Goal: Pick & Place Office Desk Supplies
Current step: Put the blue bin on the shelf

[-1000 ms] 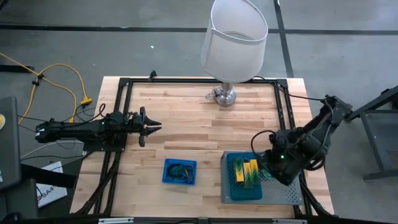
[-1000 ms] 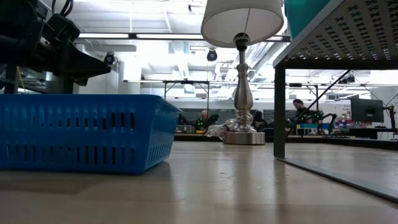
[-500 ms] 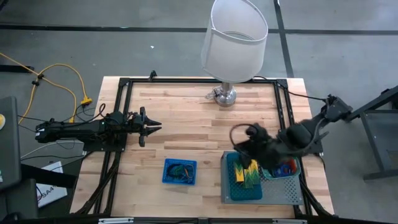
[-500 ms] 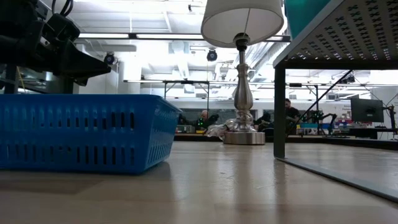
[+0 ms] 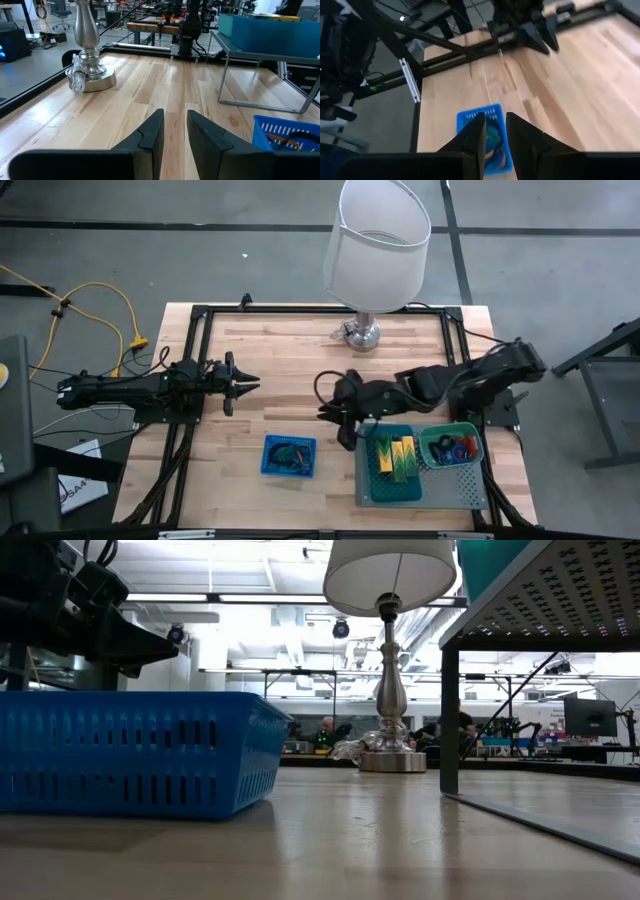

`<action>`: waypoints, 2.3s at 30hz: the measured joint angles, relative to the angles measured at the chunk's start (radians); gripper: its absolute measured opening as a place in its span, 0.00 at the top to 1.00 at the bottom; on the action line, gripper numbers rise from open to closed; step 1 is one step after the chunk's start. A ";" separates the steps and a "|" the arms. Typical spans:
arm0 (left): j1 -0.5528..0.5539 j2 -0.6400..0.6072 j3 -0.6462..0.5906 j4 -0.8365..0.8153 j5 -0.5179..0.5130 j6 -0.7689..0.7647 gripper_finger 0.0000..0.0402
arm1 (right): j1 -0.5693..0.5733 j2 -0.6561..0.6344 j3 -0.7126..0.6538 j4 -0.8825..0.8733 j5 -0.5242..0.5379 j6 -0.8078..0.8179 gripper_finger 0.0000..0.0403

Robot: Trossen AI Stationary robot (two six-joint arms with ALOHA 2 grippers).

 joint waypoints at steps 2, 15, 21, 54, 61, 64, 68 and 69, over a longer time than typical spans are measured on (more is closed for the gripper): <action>0.000 0.000 0.000 0.000 0.000 0.000 0.80 | -0.020 0.019 0.000 0.044 -0.009 -0.057 0.84; 0.000 0.000 0.000 0.000 0.000 0.000 0.80 | -0.117 0.129 0.009 0.087 -0.031 -0.297 0.84; 0.000 0.000 0.000 0.000 0.000 0.000 0.80 | -0.104 0.199 0.073 0.053 -0.002 -0.361 0.84; 0.000 0.000 0.000 0.000 0.000 0.000 0.80 | -0.051 0.588 0.461 -0.277 -0.034 -0.372 0.84; 0.000 0.000 0.000 0.000 0.000 0.000 0.80 | -0.038 0.650 0.460 -0.304 -0.091 -0.359 0.84; 0.000 0.003 0.000 0.000 -0.001 0.000 0.80 | -0.038 0.671 0.460 -0.294 -0.123 -0.351 0.84; 0.000 0.006 0.000 0.001 0.000 0.000 0.80 | -0.039 0.678 0.459 -0.297 -0.138 -0.353 0.84; 0.000 0.006 0.000 0.000 0.000 0.000 0.80 | -0.040 0.681 0.460 -0.284 -0.135 -0.353 0.84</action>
